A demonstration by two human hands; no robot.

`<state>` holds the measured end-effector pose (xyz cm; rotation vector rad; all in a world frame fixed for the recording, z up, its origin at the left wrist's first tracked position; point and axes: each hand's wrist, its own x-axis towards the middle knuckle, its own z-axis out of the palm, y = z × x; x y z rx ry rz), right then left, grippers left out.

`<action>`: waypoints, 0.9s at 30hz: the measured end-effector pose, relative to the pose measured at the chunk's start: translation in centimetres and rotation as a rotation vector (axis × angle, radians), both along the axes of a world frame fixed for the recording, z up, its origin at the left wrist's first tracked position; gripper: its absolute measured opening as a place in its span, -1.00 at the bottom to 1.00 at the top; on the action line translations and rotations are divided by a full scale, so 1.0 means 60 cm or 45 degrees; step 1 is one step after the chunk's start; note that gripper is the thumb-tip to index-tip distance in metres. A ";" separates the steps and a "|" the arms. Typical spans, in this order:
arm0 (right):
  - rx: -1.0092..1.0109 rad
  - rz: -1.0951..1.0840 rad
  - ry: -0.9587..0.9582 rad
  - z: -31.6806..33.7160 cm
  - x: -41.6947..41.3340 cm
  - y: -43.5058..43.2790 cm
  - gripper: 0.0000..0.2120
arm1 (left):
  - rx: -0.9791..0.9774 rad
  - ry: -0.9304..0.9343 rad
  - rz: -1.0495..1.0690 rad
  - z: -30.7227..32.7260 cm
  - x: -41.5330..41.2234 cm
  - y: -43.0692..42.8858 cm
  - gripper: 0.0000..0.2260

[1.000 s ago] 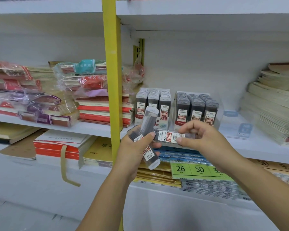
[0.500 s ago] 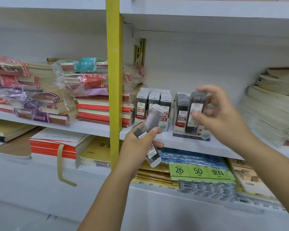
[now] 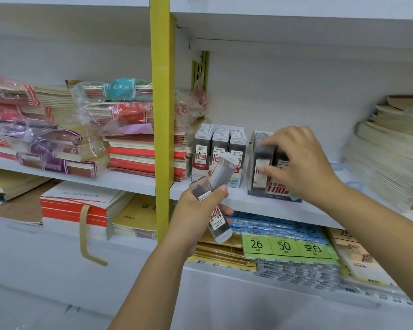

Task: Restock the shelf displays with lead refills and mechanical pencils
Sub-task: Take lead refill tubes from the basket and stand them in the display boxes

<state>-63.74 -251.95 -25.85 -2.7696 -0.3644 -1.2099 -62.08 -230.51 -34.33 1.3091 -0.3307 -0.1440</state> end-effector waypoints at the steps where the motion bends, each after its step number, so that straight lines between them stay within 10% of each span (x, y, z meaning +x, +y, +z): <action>1: -0.024 -0.029 -0.016 -0.008 0.002 -0.003 -0.56 | 0.000 0.010 -0.002 0.000 0.000 0.000 -0.79; 11: 0.343 0.195 -0.060 0.035 -0.033 -0.002 -0.63 | -0.041 0.011 0.007 -0.003 0.006 -0.001 -0.80; 27: 0.217 0.227 0.100 0.023 -0.025 0.004 -0.65 | -0.056 -0.007 0.017 -0.002 0.003 0.000 -0.85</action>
